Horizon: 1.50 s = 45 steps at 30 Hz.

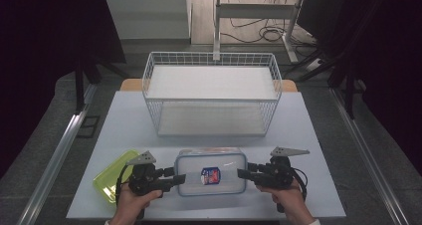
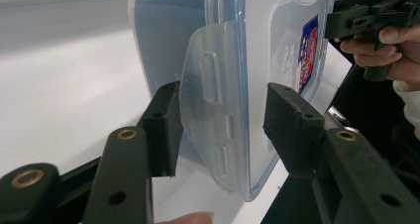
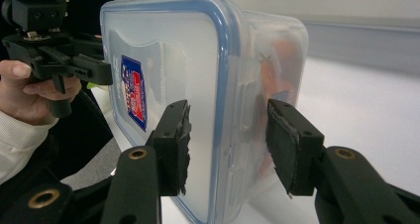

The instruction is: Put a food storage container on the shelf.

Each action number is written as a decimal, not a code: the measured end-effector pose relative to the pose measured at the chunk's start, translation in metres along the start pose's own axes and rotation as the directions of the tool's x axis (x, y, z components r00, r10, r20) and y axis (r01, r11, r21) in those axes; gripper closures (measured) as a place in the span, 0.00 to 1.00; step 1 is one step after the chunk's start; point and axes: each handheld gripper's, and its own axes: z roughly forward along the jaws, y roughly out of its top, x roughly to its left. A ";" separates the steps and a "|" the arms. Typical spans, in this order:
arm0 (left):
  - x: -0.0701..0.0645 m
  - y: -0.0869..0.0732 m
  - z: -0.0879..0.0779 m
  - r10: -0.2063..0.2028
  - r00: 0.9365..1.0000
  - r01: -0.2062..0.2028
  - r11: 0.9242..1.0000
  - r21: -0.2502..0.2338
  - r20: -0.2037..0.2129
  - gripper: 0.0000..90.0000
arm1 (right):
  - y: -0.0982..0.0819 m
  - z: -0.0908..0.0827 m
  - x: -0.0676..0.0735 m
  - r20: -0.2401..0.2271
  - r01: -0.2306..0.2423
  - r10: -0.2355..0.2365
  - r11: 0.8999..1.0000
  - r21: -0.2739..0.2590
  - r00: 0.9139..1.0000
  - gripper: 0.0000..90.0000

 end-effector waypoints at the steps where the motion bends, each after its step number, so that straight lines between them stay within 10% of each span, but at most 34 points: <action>1: 0.000 0.001 -0.001 0.002 1.000 -0.002 1.000 -0.003 0.000 0.56 | 0.001 -0.001 0.002 0.003 0.002 -0.002 1.000 -0.003 1.000 0.59; 20: -0.014 0.027 -0.017 0.063 0.998 -0.064 0.997 -0.045 -0.010 0.56 | 0.029 -0.018 0.017 0.004 0.078 -0.078 0.995 -0.058 0.997 0.59; 45: -0.020 0.125 -0.047 0.155 0.988 -0.155 0.979 -0.130 -0.012 0.57 | 0.115 -0.041 0.028 0.017 0.153 -0.152 0.976 -0.153 0.988 0.59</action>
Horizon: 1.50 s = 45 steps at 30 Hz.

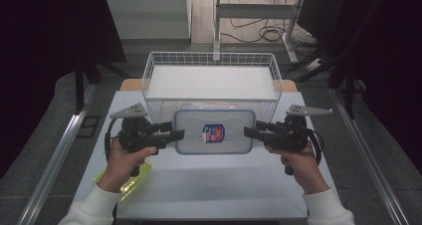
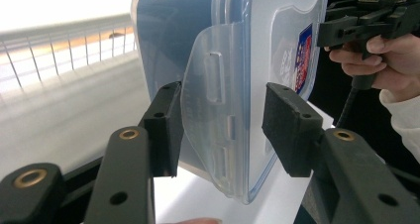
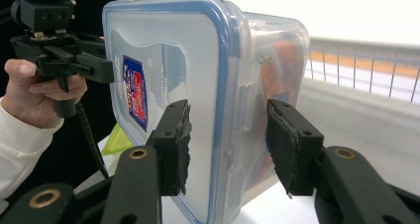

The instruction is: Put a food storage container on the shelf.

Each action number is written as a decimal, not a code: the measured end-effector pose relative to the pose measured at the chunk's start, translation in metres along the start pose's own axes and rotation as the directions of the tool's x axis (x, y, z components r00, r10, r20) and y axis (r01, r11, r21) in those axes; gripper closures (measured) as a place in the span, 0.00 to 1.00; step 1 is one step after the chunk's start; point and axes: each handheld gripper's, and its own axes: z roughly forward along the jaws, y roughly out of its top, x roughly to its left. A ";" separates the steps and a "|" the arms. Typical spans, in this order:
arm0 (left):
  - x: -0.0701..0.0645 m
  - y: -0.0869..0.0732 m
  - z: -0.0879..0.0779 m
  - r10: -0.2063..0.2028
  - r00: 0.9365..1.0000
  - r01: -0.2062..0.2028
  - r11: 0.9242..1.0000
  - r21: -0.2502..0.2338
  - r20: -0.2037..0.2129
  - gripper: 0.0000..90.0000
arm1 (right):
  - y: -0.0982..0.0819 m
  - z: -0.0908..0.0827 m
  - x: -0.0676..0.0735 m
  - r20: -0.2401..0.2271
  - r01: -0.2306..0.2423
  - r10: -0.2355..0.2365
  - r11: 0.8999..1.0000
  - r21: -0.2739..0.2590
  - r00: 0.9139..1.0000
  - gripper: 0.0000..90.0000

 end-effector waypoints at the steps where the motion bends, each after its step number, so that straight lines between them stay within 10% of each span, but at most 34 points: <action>1: 0.001 0.003 0.000 0.003 1.000 -0.003 1.000 -0.001 -0.001 0.57 | 0.004 0.001 -0.001 0.000 0.000 0.000 1.000 0.000 1.000 0.59; 29: 0.054 0.077 0.020 -0.006 1.000 0.006 1.000 -0.018 0.005 0.57 | 0.087 0.025 -0.042 0.024 0.022 -0.022 1.000 0.008 0.999 0.59; 45: 0.091 0.098 0.035 -0.072 0.997 0.072 0.997 0.001 0.022 0.57 | 0.113 0.052 -0.076 0.022 -0.065 0.064 0.997 0.033 0.998 0.58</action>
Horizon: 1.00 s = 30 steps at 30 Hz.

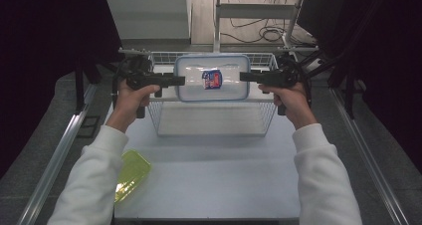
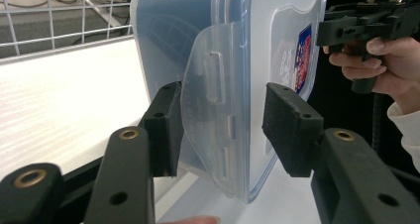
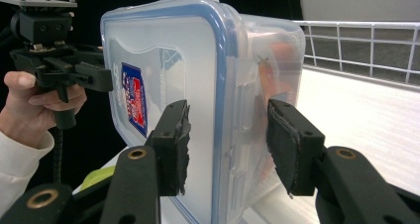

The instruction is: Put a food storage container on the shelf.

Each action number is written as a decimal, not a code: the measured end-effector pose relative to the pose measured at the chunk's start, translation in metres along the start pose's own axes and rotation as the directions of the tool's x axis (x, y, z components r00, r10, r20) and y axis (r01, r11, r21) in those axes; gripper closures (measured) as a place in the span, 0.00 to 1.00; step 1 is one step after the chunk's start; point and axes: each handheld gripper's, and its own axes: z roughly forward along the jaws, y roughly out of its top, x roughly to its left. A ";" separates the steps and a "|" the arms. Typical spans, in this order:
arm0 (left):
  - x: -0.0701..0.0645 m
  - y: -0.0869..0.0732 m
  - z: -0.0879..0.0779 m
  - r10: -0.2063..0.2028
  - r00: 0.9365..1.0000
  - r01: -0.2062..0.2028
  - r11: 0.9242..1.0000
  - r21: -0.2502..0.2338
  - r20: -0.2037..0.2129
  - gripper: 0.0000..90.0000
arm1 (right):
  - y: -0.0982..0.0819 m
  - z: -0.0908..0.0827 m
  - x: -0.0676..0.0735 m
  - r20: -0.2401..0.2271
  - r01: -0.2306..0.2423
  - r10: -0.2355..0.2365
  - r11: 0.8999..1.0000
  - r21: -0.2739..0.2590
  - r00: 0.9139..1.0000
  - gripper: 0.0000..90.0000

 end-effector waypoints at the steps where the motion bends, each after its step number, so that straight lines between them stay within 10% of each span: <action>1: 0.001 0.001 0.001 -0.004 1.000 0.004 1.000 0.003 -0.002 0.57 | 0.001 0.001 -0.001 0.002 -0.001 0.001 1.000 0.002 1.000 0.58; 15: 0.013 0.008 0.012 -0.084 0.996 0.084 0.996 -0.029 -0.004 0.51 | 0.004 0.009 -0.013 0.002 -0.097 0.097 0.995 -0.026 0.995 0.55; 24: 0.019 0.010 0.026 -0.105 0.992 0.103 0.994 -0.026 -0.073 0.37 | 0.001 0.019 -0.009 0.142 -0.167 0.169 0.986 -0.026 0.975 0.46; 30: 0.018 0.010 0.027 -0.103 0.986 0.098 0.994 -0.048 -0.128 0.31 | -0.003 0.016 -0.005 0.142 -0.189 0.196 0.980 -0.059 0.970 0.49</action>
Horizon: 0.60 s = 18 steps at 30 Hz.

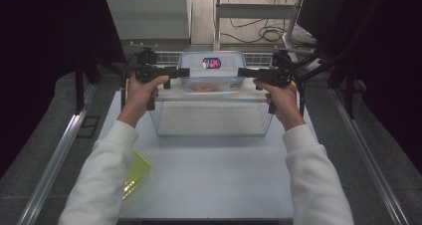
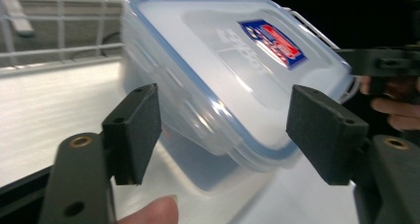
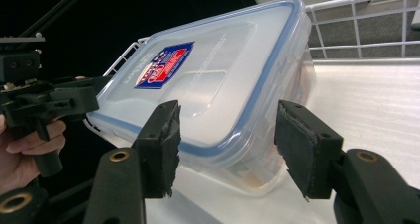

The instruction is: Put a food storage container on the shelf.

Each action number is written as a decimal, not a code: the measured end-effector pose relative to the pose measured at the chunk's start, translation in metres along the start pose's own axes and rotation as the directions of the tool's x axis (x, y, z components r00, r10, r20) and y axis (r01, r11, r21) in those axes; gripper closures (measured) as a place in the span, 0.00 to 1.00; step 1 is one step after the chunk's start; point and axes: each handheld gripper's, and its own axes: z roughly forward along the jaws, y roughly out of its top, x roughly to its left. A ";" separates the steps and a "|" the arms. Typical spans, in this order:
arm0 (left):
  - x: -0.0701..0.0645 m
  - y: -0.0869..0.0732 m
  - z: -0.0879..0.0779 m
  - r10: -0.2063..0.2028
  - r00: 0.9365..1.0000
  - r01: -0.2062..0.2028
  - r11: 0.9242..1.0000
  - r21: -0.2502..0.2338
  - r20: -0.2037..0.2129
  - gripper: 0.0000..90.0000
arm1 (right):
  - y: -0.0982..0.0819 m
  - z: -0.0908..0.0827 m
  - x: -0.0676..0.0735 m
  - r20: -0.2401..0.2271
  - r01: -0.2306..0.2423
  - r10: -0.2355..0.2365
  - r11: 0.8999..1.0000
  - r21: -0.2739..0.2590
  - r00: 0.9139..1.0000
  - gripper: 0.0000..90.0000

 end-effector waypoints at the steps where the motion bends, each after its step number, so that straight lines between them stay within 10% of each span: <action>1: 0.000 0.000 -0.001 0.002 1.000 -0.002 1.000 -0.001 -0.003 0.30 | 0.000 -0.002 0.000 -0.003 0.003 -0.003 1.000 0.003 1.000 0.49; 18: -0.033 -0.028 -0.049 0.087 0.995 -0.088 0.996 -0.011 -0.044 0.40 | -0.024 -0.041 0.008 -0.027 0.104 -0.104 0.994 -0.024 0.994 0.46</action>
